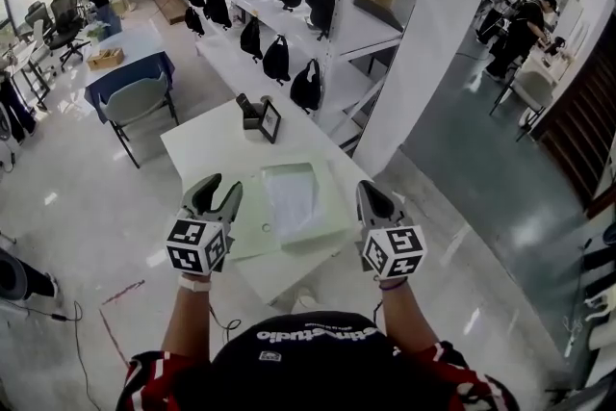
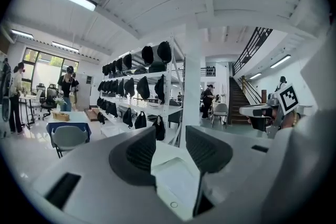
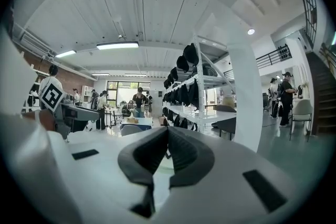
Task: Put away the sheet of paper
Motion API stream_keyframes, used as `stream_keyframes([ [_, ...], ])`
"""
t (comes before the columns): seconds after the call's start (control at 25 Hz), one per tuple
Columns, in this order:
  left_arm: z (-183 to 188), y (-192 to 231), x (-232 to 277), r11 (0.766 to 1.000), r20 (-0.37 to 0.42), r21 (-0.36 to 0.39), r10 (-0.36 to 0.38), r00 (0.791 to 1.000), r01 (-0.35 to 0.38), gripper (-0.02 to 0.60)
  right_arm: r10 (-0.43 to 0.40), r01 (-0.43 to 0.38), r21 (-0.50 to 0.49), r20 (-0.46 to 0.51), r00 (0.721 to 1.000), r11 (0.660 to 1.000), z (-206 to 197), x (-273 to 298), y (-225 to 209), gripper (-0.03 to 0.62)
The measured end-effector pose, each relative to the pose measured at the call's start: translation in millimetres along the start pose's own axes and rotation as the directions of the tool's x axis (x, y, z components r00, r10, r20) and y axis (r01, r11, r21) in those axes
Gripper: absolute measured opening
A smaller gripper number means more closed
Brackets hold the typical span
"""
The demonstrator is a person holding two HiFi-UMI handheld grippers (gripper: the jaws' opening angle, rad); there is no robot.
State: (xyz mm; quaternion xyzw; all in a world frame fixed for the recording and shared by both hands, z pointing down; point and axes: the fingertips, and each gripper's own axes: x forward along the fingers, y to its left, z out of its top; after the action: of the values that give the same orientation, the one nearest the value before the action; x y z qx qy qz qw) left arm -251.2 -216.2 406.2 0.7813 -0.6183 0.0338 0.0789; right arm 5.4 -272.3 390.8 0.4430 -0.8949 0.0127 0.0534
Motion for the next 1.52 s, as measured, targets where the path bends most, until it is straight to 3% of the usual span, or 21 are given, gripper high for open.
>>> stream_keyframes([
  [0.68,21.4,12.8,-33.9,0.994,0.109,0.031,0.098,0.989,-0.102,0.117,0.041,-0.041,0.002,0.007,0.999,0.999,3.5,2.7,19.9,-0.002],
  [1.0,18.8,13.3,-35.0,0.994,0.102,0.030,0.105,0.989,-0.109,0.071,0.044,-0.044,-0.004,0.003,0.999,0.999,3.2,-0.6,24.2,-0.002],
  [1.52,25.6,1.4,-37.2,0.994,0.159,0.053,0.089,0.983,-0.099,0.011,0.054,-0.054,-0.008,0.012,0.998,0.999,8.8,-3.6,25.8,-0.002],
])
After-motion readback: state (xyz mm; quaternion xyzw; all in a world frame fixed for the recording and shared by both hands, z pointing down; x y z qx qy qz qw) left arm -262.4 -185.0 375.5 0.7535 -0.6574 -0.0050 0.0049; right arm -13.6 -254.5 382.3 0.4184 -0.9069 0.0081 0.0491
